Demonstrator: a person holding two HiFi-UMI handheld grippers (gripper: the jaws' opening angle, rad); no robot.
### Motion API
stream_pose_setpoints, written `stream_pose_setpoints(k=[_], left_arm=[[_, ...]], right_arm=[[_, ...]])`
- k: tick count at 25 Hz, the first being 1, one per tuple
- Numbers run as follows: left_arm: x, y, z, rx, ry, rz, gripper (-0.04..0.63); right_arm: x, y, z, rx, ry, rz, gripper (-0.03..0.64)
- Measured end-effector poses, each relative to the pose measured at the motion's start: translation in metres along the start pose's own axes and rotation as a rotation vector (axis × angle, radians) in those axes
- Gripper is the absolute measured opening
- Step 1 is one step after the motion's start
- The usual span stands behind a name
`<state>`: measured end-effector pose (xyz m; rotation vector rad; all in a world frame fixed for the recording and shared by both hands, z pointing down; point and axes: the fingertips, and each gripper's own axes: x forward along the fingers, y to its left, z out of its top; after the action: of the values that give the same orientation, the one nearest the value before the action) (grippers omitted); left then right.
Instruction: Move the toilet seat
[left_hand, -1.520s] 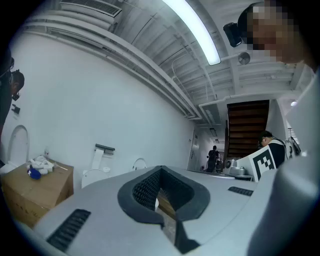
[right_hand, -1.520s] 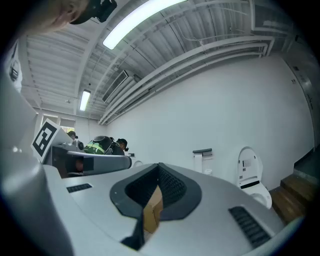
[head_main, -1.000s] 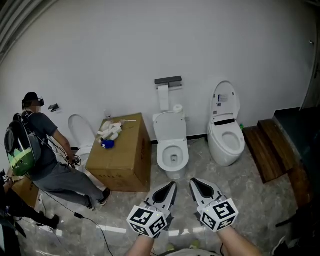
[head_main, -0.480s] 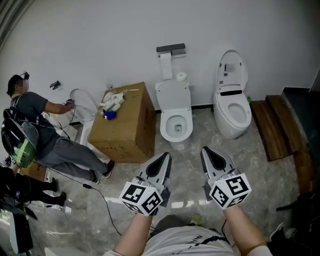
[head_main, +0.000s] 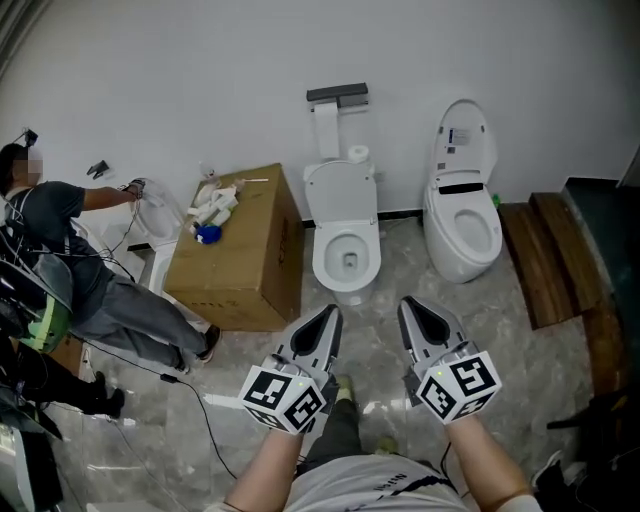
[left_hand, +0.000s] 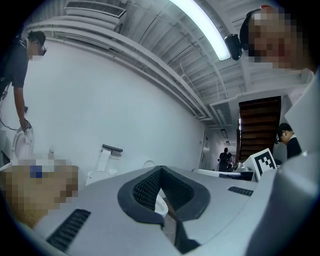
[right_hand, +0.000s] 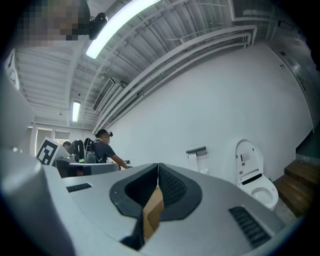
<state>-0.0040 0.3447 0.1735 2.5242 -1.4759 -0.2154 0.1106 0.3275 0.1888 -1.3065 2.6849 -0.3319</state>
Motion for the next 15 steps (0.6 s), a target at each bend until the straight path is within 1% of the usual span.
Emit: stream_pose_setpoints(k=[5, 11, 15], left_arm=[[0.048, 0.046, -0.011, 0.011, 0.012, -0.031, 0.008], [0.119, 0.125, -0.017, 0.037, 0.014, -0.053, 0.008], [0.163, 0.178, -0.031, 0.035, 0.044, -0.092, 0.008]], right_arm=[[0.056, -0.027, -0.014, -0.006, 0.013, -0.024, 0.016], [0.156, -0.064, -0.040, -0.005, 0.046, -0.067, 0.017], [0.224, -0.084, -0.064, 0.007, 0.067, -0.101, 0.017]])
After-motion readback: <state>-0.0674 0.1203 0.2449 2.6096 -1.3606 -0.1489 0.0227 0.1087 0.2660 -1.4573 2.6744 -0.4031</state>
